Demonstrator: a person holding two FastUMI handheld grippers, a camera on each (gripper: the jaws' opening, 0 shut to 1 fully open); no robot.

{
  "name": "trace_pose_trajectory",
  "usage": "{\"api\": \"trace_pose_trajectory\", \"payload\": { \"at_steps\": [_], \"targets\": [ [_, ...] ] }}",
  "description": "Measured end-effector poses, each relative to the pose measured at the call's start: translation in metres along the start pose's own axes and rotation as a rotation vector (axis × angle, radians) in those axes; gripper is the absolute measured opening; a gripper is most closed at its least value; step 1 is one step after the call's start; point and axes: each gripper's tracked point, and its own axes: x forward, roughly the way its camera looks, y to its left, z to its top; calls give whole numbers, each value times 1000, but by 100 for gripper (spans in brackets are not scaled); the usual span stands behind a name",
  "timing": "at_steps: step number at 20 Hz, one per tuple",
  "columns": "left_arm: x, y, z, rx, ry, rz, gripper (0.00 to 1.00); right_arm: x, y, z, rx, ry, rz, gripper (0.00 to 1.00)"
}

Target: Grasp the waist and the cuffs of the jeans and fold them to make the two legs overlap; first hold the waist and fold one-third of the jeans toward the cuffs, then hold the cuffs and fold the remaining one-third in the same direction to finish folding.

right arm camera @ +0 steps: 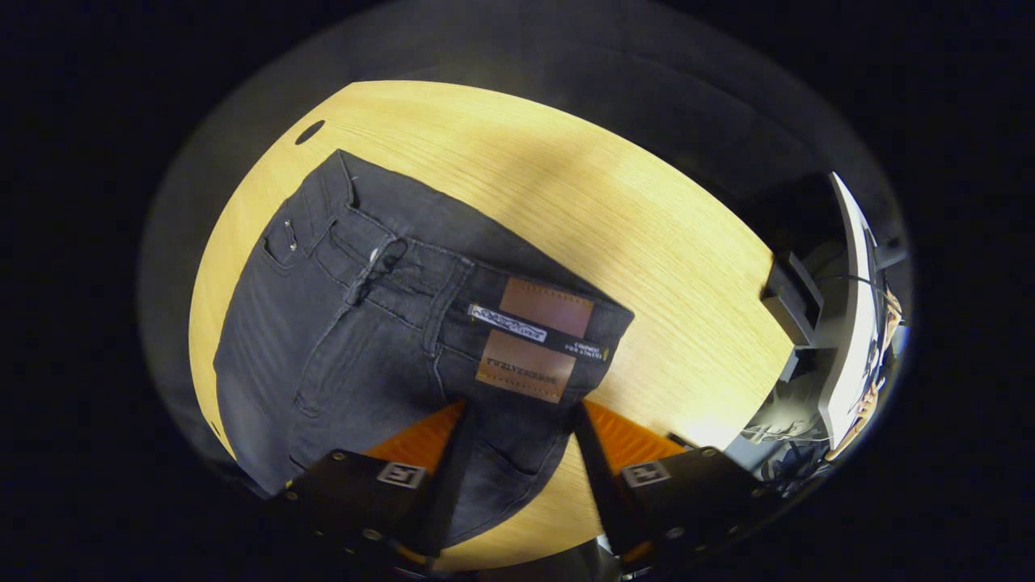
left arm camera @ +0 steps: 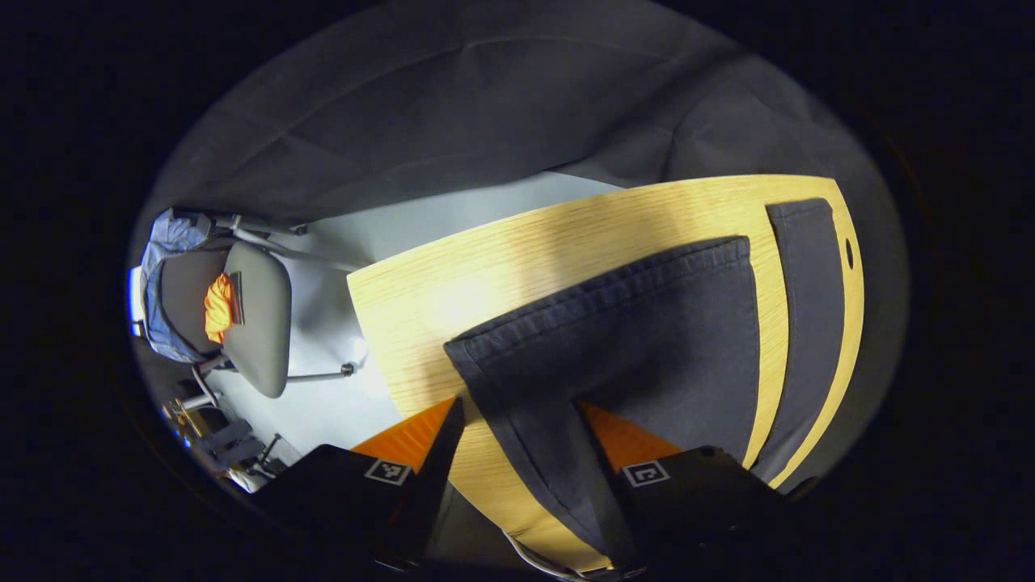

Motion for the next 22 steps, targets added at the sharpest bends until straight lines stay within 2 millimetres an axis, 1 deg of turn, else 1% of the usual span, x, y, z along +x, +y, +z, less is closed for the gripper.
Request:
{"api": "trace_pose_trajectory", "payload": {
  "at_steps": [2, 3, 4, 5, 6, 7, 8, 9, 10, 11, 12, 13, 14, 16, 19, 22],
  "targets": [
    [-2, -12, 2, 44, -34, -24, 32, 2, 8, -1, 59, 5, 76, 35],
    [-2, -17, 4, 69, -54, -47, 9, 1, 8, -1, 66, 10, 124, 26],
    [-7, -21, 2, 78, -70, -80, 8, 0, 9, -4, 88, 22, 184, 24],
    [-4, -27, 1, 100, -76, -124, 1, -2, 11, -4, 128, 31, 238, 25],
    [-7, -31, 1, 111, -97, -161, 2, -2, 13, -1, 210, 24, 296, 24],
    [-14, -37, 2, 117, -115, -209, 1, -10, 16, 4, 290, 27, 331, 15],
    [-22, -42, 6, 123, -139, -252, 2, -3, 20, 0, 286, 40, 365, 6],
    [-33, -51, 10, 131, -168, -297, 1, -8, 15, 0, 264, 19, 365, 6],
    [-46, -56, 10, 133, -198, -334, 1, -12, 22, 0, 232, 19, 402, 6],
    [-57, -64, 10, 132, -213, -372, 1, -19, 23, 5, 235, 0, 430, 6],
    [-64, -67, 9, 129, -228, -396, 1, -31, 32, 9, 235, -11, 462, 6],
    [-73, -72, 8, 133, -233, -420, 1, -34, 35, 15, 247, -35, 471, 6],
    [-78, -73, 5, 132, -243, -433, 1, -40, 37, 18, 250, -43, 482, 6],
    [-95, -83, 5, 146, -259, -463, 2, -51, 47, 22, 252, -65, 517, 6],
    [-125, -95, 9, 177, -295, -505, 1, -70, 55, 26, 228, -89, 555, 7],
    [-146, -117, 15, 194, -326, -534, 1, -85, 67, 35, 230, -105, 581, 6]
  ]
}}
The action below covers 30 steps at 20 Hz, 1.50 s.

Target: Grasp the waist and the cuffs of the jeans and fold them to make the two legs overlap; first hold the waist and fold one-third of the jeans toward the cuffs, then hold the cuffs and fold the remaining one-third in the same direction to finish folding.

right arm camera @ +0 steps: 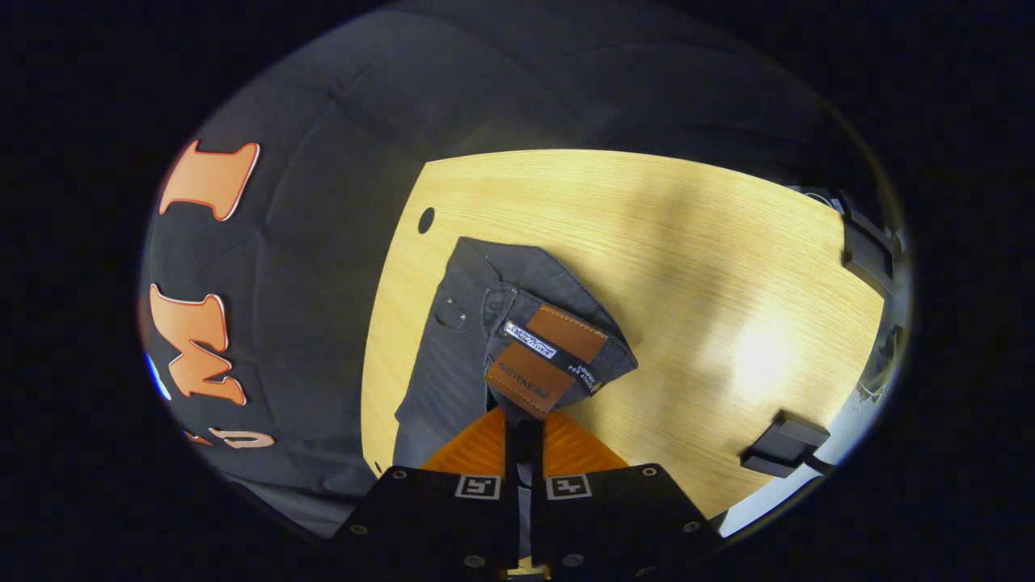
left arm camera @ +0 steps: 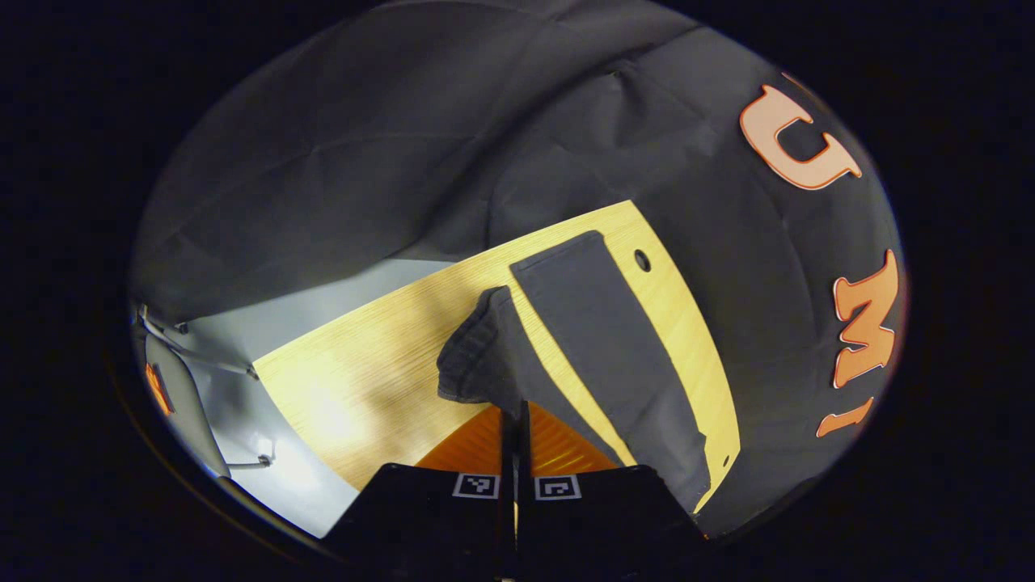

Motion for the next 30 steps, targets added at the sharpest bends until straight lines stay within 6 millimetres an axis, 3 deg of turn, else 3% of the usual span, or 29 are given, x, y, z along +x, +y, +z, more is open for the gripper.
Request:
{"api": "trace_pose_trajectory", "payload": {
  "at_steps": [5, 10, 14, 21, 25, 30],
  "targets": [
    [15, -29, 41, -37, -14, -15, 1, 0, 34, 7, 12, -18, 0, 6],
    [58, -47, 73, -29, 58, 14, 1, 7, 61, 19, 49, -65, -55, 6],
    [97, -76, 96, 69, 96, -2, 1, 24, 78, 27, 51, -83, -107, 6],
    [149, -127, 122, 272, 105, -40, 1, 53, 100, 44, 22, -71, -159, 6],
    [187, -130, 132, 287, 94, 37, 1, 83, 109, 49, -14, -10, -182, 6],
    [210, -132, 130, 294, 79, 99, 1, 112, 112, 58, -25, 44, -192, 6]
  ]
}}
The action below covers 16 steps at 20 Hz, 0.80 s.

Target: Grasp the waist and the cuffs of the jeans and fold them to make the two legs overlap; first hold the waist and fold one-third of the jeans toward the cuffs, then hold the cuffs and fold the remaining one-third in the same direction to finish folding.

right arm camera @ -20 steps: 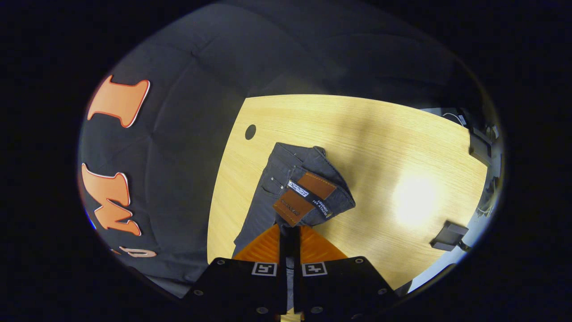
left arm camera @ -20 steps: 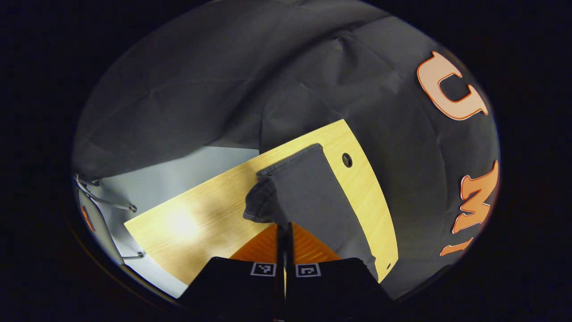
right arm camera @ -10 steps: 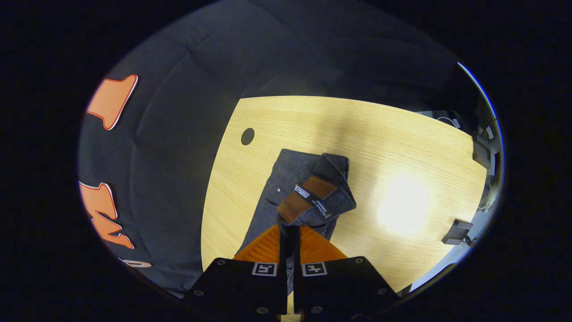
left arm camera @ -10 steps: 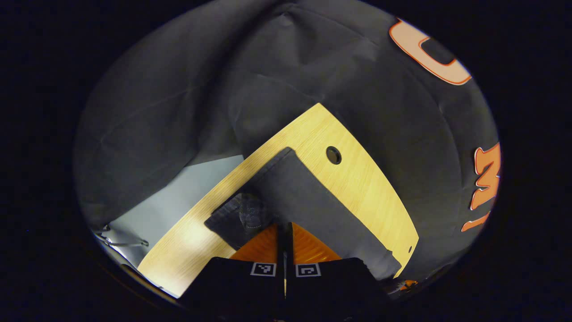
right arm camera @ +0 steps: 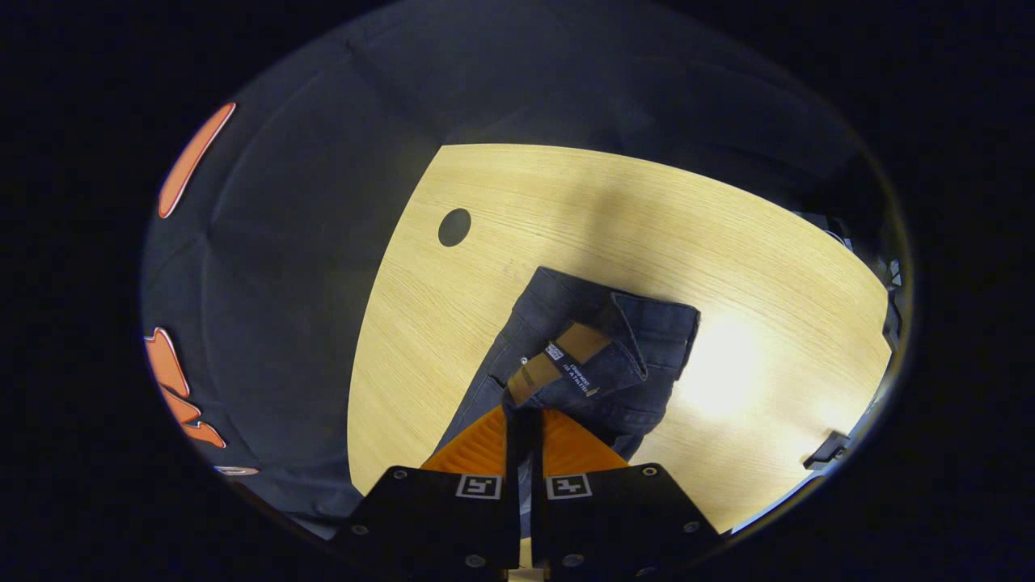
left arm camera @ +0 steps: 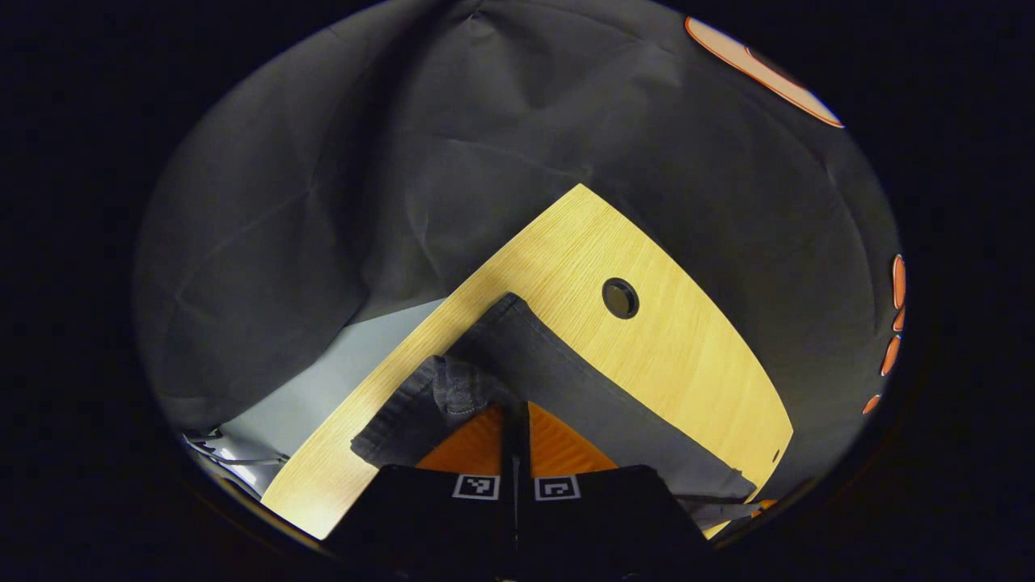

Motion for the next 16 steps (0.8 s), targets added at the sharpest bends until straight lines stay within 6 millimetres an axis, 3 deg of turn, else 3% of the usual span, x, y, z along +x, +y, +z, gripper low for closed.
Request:
{"api": "trace_pose_trajectory", "payload": {
  "at_steps": [3, 4, 7, 8, 9, 11, 14, 16],
  "targets": [
    [4, -7, 0, 21, -15, 10, 6, 8, 2, 3, 17, 30, -2, 6],
    [-1, -10, 1, 30, -16, 11, 2, 10, 2, 3, 31, 42, -4, 6],
    [-4, -14, 2, 54, -24, 24, 29, 14, 6, 5, 67, 63, 3, 7],
    [-5, -16, 7, 51, -48, 15, 29, 14, 10, 7, 84, 64, 17, 10],
    [-8, -18, 11, 43, -65, 7, 44, 15, 13, 9, 94, 63, 30, 18],
    [-12, -23, 14, 30, -79, -4, 56, 15, 18, 14, 92, 52, 45, 20],
    [-14, -28, 7, 18, -67, -31, 59, 9, 32, 26, 96, -2, 102, 29],
    [-17, -32, 7, 24, -63, -42, 80, 4, 33, 32, 78, -32, 117, 36]
  ]
}}
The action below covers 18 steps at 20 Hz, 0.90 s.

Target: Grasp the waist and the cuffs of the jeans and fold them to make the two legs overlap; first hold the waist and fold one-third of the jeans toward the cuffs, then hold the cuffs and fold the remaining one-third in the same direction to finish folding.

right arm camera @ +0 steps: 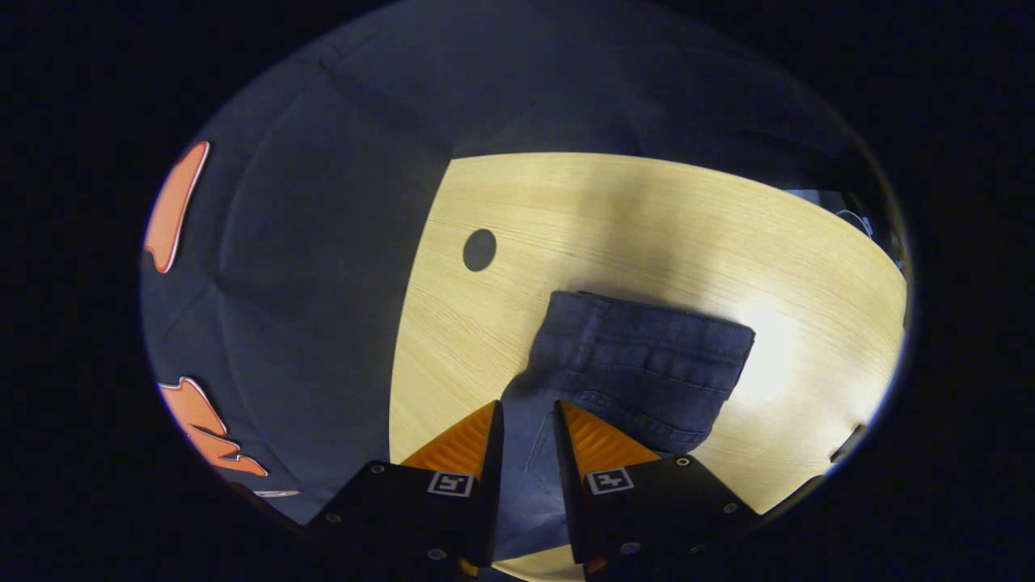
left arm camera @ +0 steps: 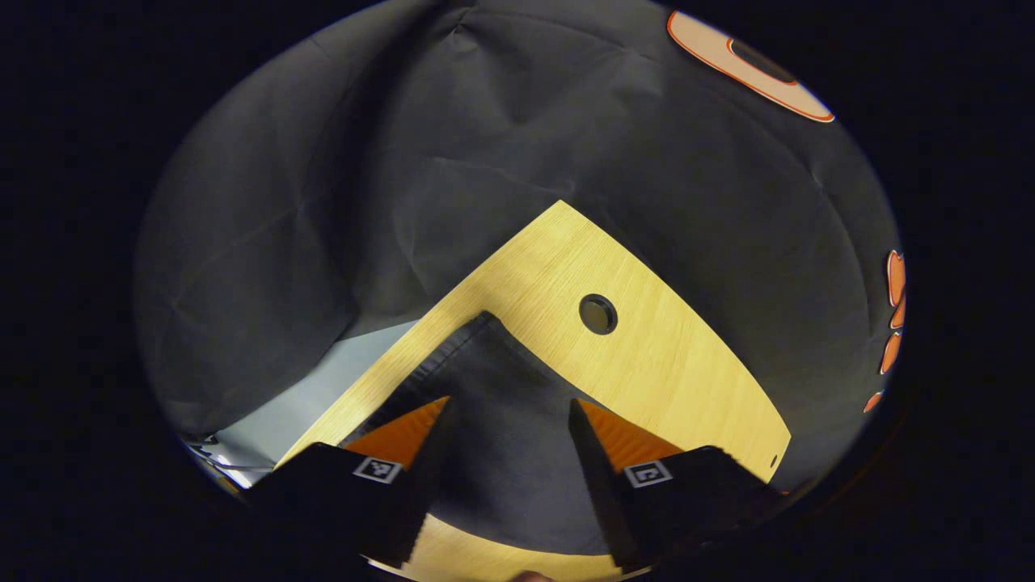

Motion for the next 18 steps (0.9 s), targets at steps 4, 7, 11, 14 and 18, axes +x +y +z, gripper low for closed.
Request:
{"api": "trace_pose_trajectory", "payload": {
  "at_steps": [4, 7, 11, 14, 18],
  "targets": [
    [-9, -10, -3, 28, -5, -50, 93, -15, -17, -5, -75, -9, -37, 73],
    [-15, -19, -6, 101, -18, -73, 95, -22, -26, -7, -109, -21, -51, 84],
    [-28, -20, -15, 219, -42, -81, 96, -26, -41, -12, -118, -18, -67, 89],
    [-28, -16, -17, 281, -47, -95, 96, -25, -56, -15, -118, -13, -91, 91],
    [-25, -13, -21, 338, -67, -91, 96, -22, -78, -14, -117, -8, -132, 91]
  ]
}}
